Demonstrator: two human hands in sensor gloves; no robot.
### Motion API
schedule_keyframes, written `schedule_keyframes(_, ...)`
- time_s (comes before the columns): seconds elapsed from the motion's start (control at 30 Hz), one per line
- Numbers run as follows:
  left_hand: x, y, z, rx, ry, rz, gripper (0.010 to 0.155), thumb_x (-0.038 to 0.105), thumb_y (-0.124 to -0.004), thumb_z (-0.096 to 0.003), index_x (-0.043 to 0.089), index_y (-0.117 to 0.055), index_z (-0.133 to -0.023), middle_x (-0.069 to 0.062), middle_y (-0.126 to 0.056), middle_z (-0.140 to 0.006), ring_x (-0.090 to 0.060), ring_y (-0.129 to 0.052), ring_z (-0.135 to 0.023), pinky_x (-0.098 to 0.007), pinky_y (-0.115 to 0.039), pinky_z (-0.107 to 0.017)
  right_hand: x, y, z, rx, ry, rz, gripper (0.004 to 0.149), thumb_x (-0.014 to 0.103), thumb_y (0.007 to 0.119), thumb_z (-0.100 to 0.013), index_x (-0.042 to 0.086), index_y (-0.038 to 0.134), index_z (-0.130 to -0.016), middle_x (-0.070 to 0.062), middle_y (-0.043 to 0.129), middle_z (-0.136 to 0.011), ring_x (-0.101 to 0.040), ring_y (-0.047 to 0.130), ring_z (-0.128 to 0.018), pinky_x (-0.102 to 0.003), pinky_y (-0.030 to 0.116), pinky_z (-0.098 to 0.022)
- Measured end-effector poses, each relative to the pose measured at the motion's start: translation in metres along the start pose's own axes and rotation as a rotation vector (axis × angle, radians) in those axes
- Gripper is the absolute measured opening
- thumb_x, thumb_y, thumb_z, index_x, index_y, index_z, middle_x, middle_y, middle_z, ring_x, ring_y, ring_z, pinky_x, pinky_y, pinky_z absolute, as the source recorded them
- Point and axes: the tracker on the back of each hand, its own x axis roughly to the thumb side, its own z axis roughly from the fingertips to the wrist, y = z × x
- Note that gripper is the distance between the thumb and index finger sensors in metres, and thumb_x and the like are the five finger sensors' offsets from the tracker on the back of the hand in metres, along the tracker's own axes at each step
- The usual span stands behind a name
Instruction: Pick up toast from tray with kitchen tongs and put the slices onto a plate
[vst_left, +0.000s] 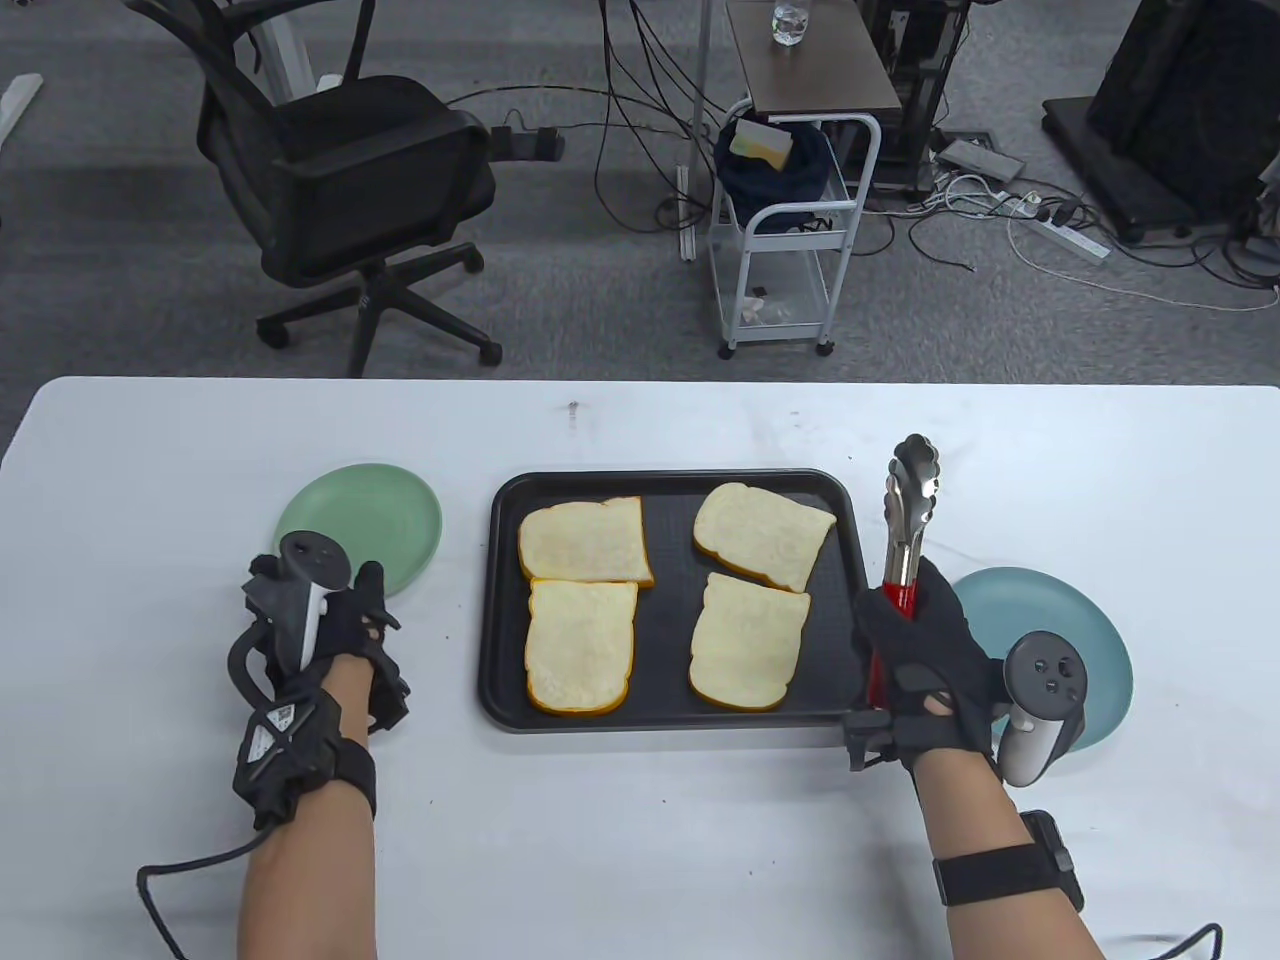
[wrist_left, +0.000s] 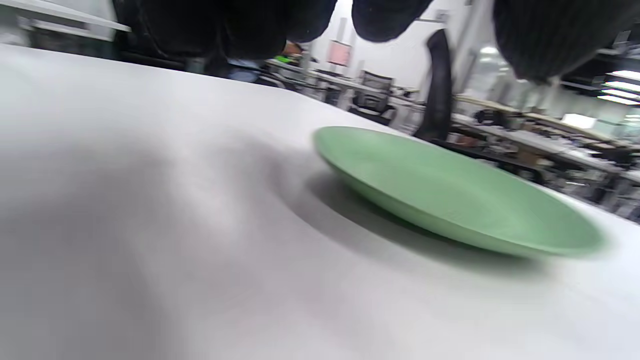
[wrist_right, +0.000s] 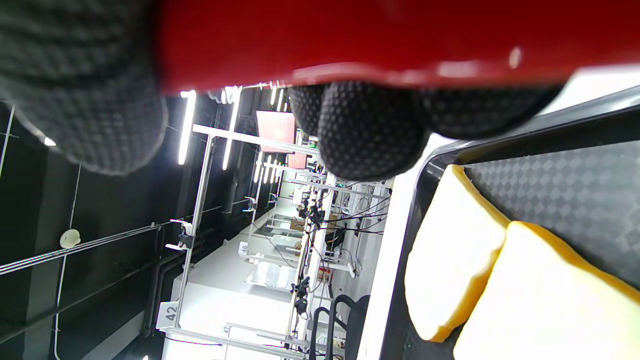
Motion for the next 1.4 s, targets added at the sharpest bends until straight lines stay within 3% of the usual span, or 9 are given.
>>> schedule_keyframes(0.17, -0.013, -0.007, -0.037, -0.039, 0.116, 0.078, 0.085, 0.066, -0.076, -0.0377, 0.032, -0.038, -0.106, -0.011, -0.057, -0.111, -0.036, -0.074, -0.091, -0.056, -0.065, -0.068, 0.001, 0.0, -0.001, 0.006, -0.012, 0.029, 0.094, 0.068, 0.09, -0.032, 0.017, 0.055, -0.103, -0.016, 0.083, -0.087, -0.03, 0.102, -0.051, -0.047, 0.09, -0.035)
schedule_keyframes(0.33, -0.017, -0.017, -0.056, -0.106, 0.164, 0.154, 0.085, 0.063, -0.082, -0.0373, 0.029, -0.044, -0.105, -0.008, -0.077, -0.096, -0.032, -0.085, -0.074, -0.058, -0.065, -0.063, 0.001, 0.001, -0.003, 0.009, -0.01, 0.061, 0.095, 0.068, 0.09, -0.032, 0.017, 0.055, -0.103, -0.016, 0.083, -0.087, -0.03, 0.102, -0.051, -0.047, 0.09, -0.036)
schedule_keyframes(0.63, -0.013, -0.02, -0.07, -0.014, 0.133, 0.094, 0.071, 0.044, -0.093, -0.0384, 0.031, -0.06, -0.1, -0.003, -0.097, -0.073, -0.025, -0.096, -0.056, -0.053, -0.074, -0.055, -0.001, 0.002, -0.006, 0.009, -0.001, 0.113, 0.094, 0.067, 0.09, -0.032, 0.016, 0.054, -0.103, -0.017, 0.083, -0.087, -0.031, 0.102, -0.052, -0.048, 0.089, -0.036)
schedule_keyframes(0.77, -0.018, -0.019, -0.074, -0.089, 0.15, 0.191, 0.074, 0.038, -0.093, -0.0388, 0.027, -0.055, -0.101, -0.004, -0.097, -0.071, -0.024, -0.095, -0.053, -0.053, -0.077, -0.053, -0.001, 0.003, -0.005, 0.012, 0.0, 0.121, 0.094, 0.067, 0.09, -0.032, 0.016, 0.054, -0.103, -0.017, 0.083, -0.087, -0.031, 0.101, -0.052, -0.048, 0.089, -0.036)
schedule_keyframes(0.9, -0.034, -0.016, -0.077, -0.305, 0.166, 0.539, 0.068, 0.039, -0.087, -0.0438, 0.021, -0.056, -0.101, -0.003, -0.093, -0.072, -0.02, -0.096, -0.047, -0.052, -0.076, -0.053, -0.001, 0.002, -0.005, 0.013, -0.004, 0.117, 0.094, 0.067, 0.09, -0.033, 0.016, 0.054, -0.103, -0.017, 0.083, -0.088, -0.031, 0.101, -0.052, -0.048, 0.089, -0.036)
schedule_keyframes(0.97, -0.042, -0.014, -0.074, -0.389, 0.176, 0.743, 0.056, 0.039, -0.085, -0.0458, 0.021, -0.064, -0.095, -0.002, -0.089, -0.074, -0.018, -0.103, -0.042, -0.047, -0.084, -0.049, -0.001, 0.002, -0.005, 0.015, -0.005, 0.111, 0.094, 0.067, 0.09, -0.033, 0.016, 0.054, -0.103, -0.018, 0.083, -0.087, -0.031, 0.101, -0.052, -0.048, 0.089, -0.036)
schedule_keyframes(1.1, -0.054, 0.0, -0.059, -0.484, 0.099, 0.968, 0.056, 0.039, -0.084, -0.0471, 0.028, -0.059, -0.096, 0.0, -0.082, -0.081, -0.018, -0.111, -0.043, -0.042, -0.094, -0.045, -0.001, 0.002, -0.005, 0.024, -0.008, 0.099, 0.094, 0.067, 0.089, -0.033, 0.016, 0.054, -0.104, -0.018, 0.083, -0.088, -0.032, 0.101, -0.052, -0.048, 0.089, -0.036)
schedule_keyframes(1.2, -0.051, 0.018, -0.04, -0.557, -0.049, 1.119, 0.057, 0.04, -0.083, -0.0479, 0.033, -0.053, -0.096, -0.009, -0.07, -0.105, -0.019, -0.11, -0.045, -0.041, -0.091, -0.046, -0.002, 0.002, -0.006, 0.03, -0.005, 0.098, 0.094, 0.067, 0.089, -0.033, 0.016, 0.055, -0.104, -0.018, 0.083, -0.088, -0.032, 0.101, -0.052, -0.048, 0.089, -0.036)
schedule_keyframes(1.4, -0.032, 0.057, 0.023, -0.678, -0.371, 1.214, 0.062, 0.042, -0.081, -0.0488, 0.032, -0.043, -0.097, -0.001, -0.083, -0.094, -0.022, -0.11, -0.046, -0.042, -0.089, -0.045, -0.005, -0.004, -0.01, 0.064, 0.027, 0.087, 0.094, 0.068, 0.089, -0.033, 0.015, 0.057, -0.104, -0.021, 0.085, -0.087, -0.033, 0.103, -0.049, -0.048, 0.09, -0.033)
